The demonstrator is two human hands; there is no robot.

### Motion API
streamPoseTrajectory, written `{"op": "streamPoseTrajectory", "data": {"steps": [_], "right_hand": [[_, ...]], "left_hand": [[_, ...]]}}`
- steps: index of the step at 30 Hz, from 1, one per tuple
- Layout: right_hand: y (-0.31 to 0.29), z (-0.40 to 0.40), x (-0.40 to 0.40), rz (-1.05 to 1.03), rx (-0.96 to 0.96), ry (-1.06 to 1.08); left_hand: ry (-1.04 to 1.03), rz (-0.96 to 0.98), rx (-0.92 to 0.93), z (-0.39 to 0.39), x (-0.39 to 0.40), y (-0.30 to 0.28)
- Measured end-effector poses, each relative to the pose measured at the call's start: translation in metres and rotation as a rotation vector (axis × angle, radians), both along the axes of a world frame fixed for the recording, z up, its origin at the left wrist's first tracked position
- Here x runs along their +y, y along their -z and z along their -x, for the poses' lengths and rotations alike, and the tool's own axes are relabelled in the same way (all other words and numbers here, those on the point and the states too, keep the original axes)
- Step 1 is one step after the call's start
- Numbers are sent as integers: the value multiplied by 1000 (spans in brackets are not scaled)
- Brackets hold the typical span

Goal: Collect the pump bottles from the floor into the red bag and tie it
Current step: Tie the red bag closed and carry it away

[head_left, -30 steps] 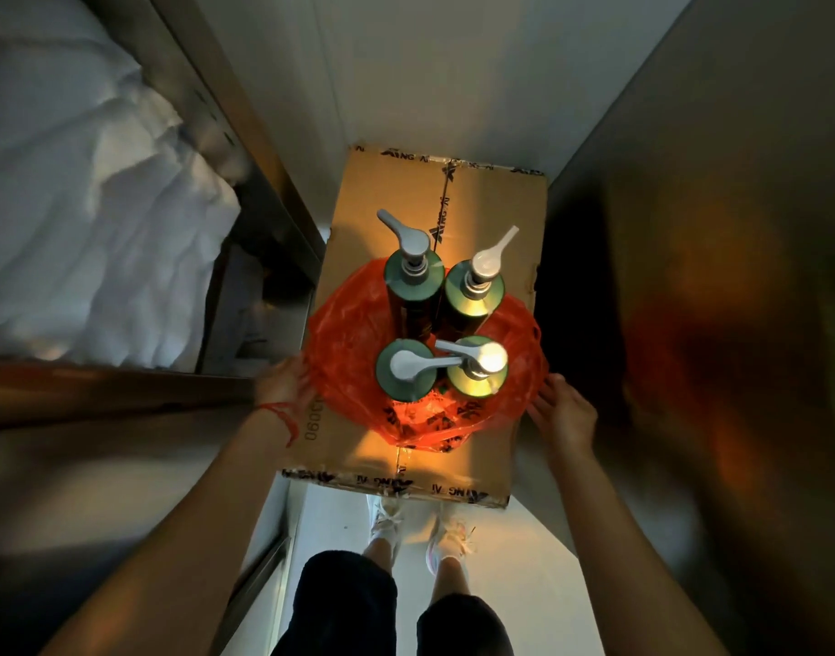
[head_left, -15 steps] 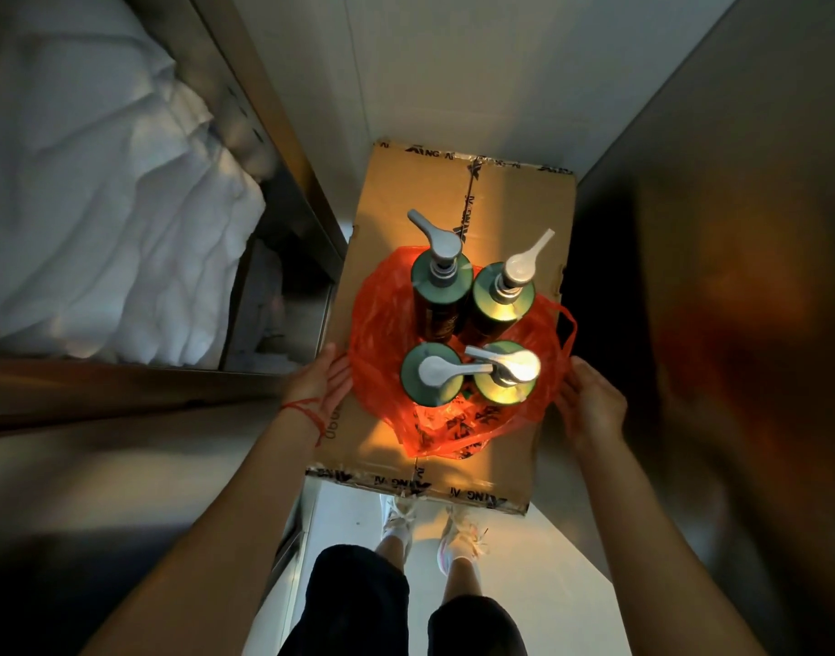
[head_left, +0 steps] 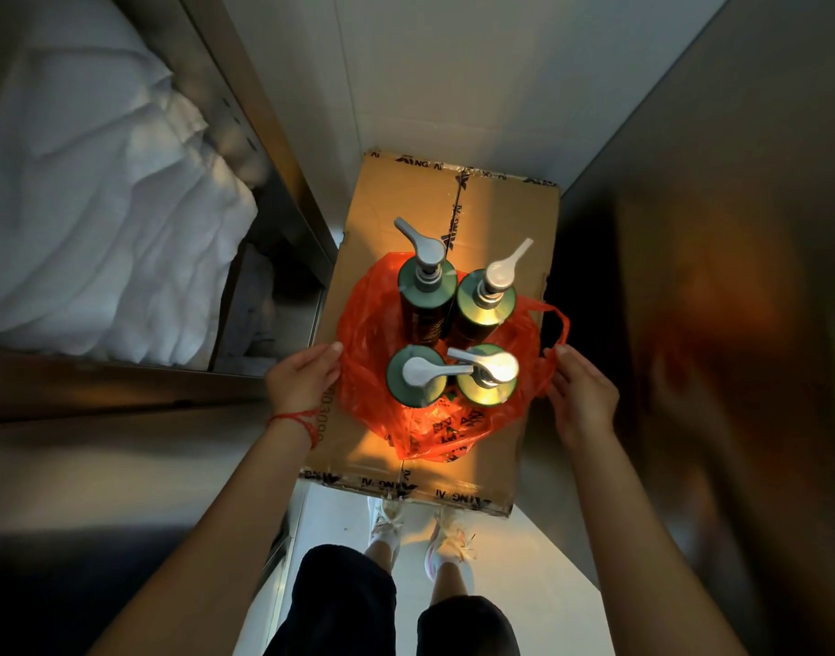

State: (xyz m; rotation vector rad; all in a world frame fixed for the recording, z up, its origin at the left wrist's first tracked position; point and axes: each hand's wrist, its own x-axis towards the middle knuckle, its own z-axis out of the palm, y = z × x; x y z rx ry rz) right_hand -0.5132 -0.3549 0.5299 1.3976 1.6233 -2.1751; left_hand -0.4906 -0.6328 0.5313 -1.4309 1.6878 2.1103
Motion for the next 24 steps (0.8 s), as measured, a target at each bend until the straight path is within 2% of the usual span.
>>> {"op": "streamPoseTrajectory", "data": {"steps": [8,13,18,20,24], "right_hand": [[-5,9,3,7,34,-25],[-9,7,4,14,40,-31],[-14,5,5,37,47,-24],[-19,5,5,49,57,-26],[-36,4,6,79,81,-29]], "left_hand": [[25,7,-15,0,7,-7],[78,37,-107,3,16,-7],[52,-22,-186,10,20,-11],[18,-51,-160,10,19,-18],[-71,-122,11,6,12,-47]]}}
